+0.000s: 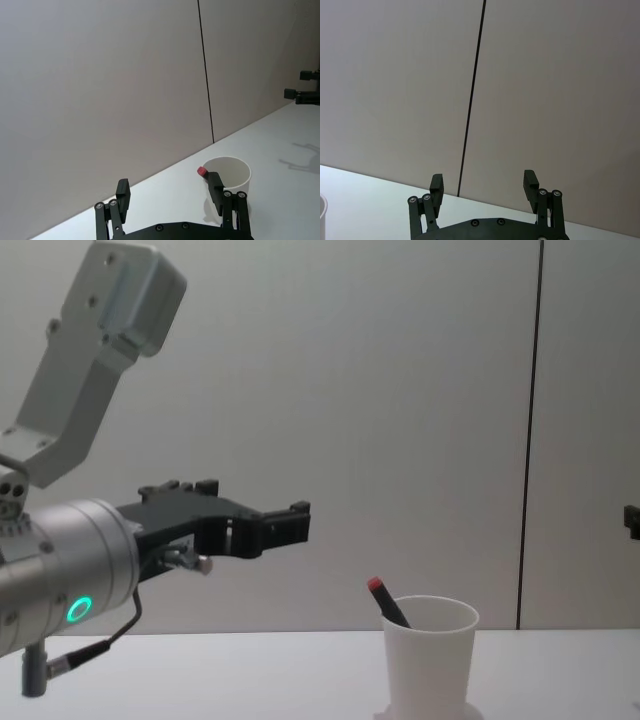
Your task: Place the pen into the pen holder.
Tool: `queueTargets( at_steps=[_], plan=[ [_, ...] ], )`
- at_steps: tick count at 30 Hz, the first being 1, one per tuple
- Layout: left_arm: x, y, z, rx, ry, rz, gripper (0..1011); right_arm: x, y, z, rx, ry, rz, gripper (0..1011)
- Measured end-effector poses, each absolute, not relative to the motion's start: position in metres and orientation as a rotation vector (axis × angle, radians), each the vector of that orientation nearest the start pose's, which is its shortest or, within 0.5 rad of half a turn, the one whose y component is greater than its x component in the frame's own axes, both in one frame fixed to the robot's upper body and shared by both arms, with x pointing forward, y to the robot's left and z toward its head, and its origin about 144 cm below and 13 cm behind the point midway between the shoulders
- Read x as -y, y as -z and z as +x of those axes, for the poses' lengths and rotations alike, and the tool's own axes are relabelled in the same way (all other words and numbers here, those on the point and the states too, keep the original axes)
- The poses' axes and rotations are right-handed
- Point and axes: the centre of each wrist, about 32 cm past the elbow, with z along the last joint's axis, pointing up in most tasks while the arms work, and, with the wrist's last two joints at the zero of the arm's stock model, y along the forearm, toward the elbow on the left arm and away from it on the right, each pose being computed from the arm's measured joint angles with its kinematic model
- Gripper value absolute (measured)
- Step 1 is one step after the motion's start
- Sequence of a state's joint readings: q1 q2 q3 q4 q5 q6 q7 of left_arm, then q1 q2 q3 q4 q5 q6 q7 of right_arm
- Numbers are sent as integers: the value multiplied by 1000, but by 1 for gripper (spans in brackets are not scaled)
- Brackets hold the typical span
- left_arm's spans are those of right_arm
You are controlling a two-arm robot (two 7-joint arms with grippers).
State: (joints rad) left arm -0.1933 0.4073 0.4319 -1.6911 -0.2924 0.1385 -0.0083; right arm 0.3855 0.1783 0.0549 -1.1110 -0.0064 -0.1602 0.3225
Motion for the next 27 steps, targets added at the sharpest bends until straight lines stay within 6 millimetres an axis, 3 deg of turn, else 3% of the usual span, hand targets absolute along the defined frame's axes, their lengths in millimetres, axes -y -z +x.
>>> queueTargets(
  at_steps=[27],
  plan=[
    [-221,-1197,461,-164,-1163,210,1004,321,-1154,562,177,1355,-80,1002]
  ],
)
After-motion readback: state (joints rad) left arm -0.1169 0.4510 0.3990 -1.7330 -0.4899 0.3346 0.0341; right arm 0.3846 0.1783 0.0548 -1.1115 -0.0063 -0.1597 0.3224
